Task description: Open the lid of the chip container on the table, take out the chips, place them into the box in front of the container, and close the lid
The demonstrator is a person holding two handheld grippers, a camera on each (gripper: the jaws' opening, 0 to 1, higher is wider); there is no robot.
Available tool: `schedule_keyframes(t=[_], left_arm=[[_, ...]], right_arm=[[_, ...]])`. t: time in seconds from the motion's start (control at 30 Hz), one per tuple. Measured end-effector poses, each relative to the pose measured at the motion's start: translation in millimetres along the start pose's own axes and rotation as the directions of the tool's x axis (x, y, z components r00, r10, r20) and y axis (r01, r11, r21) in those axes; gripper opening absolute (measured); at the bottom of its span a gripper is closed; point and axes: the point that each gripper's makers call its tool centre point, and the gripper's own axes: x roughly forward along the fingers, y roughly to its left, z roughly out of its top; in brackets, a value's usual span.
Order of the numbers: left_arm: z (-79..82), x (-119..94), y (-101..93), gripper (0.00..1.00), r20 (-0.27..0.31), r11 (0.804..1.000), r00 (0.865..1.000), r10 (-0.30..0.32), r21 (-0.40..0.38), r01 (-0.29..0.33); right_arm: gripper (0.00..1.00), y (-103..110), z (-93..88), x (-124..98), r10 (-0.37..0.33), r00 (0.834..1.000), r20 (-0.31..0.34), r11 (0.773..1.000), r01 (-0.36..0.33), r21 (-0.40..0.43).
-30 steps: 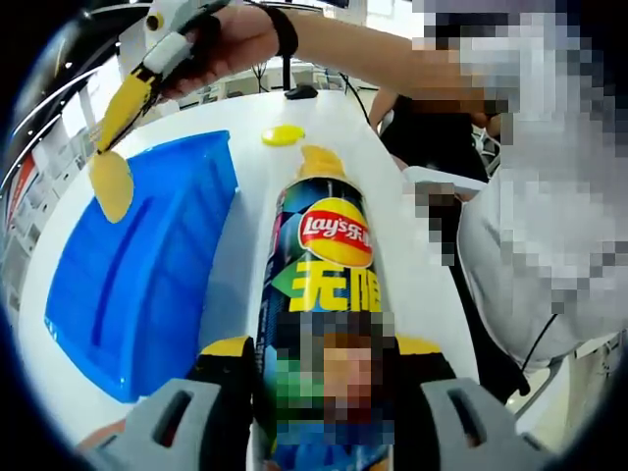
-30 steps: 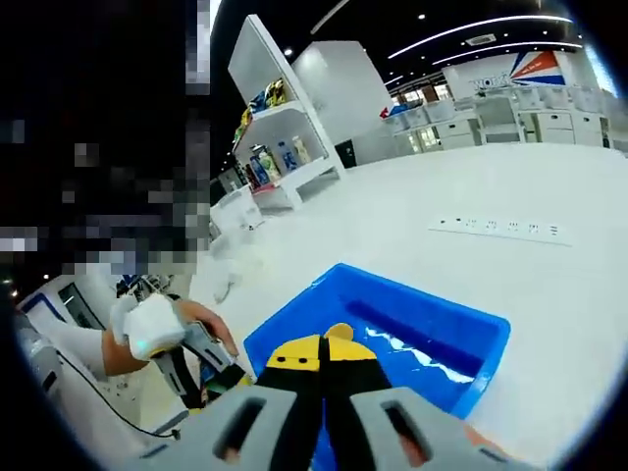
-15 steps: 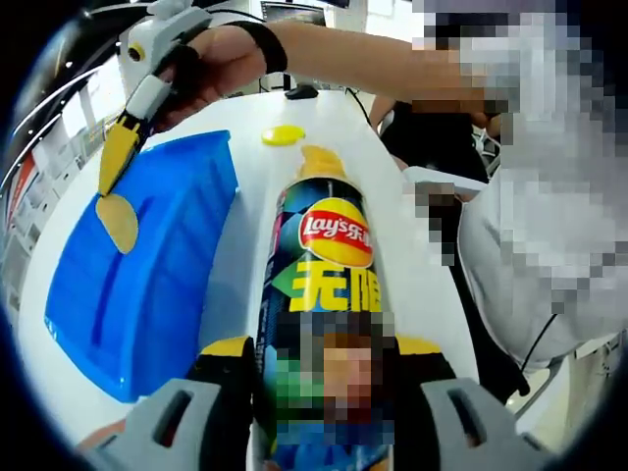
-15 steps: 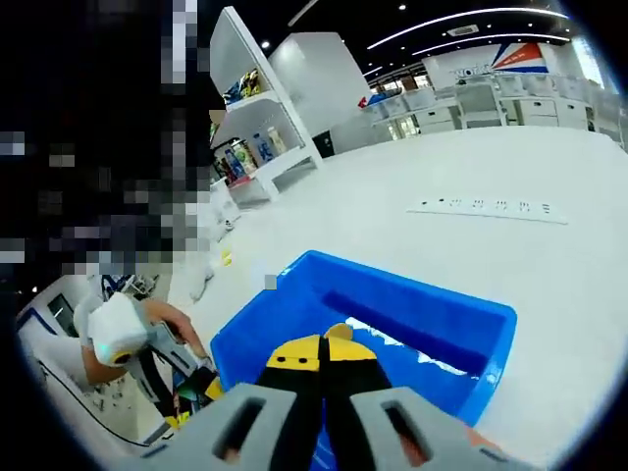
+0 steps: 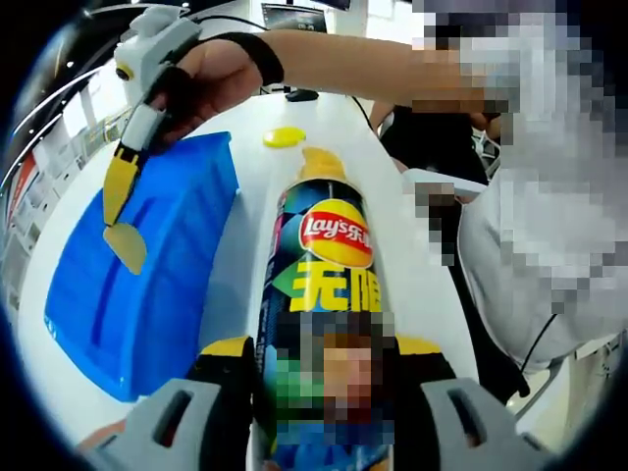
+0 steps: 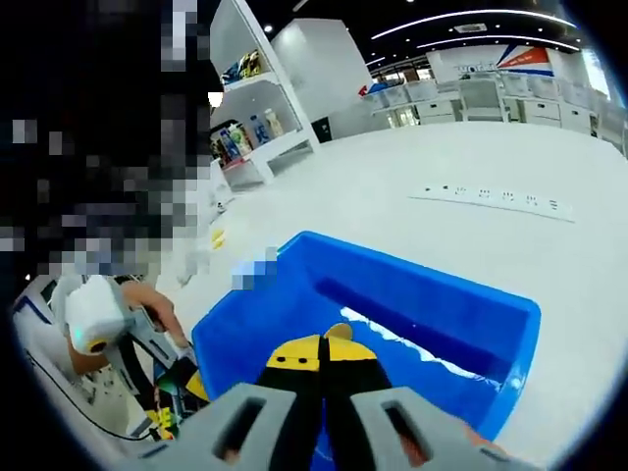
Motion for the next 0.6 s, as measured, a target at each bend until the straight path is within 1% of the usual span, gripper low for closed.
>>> schedule_keyframes(t=[0.17,0.33,0.6], left_arm=[[0.0,-0.6,0.7,0.55,0.007,1.0,1.0,-0.001,-0.002,0.001],[-3.1,-2.8,5.3,0.56,0.013,1.0,1.0,0.0,-0.002,0.001],[-2.3,-2.5,4.6,0.56,0.014,1.0,1.0,0.0,-0.001,0.0]], right_arm=[[0.01,-1.8,-1.2,1.0,-0.006,1.0,-0.003,1.0,0.006,-0.003],[0.01,-3.4,-2.9,0.7,-0.011,1.0,-0.007,1.0,0.011,0.001],[0.01,-6.1,-5.7,-2.3,-0.023,1.0,-0.013,1.0,0.023,0.002]])
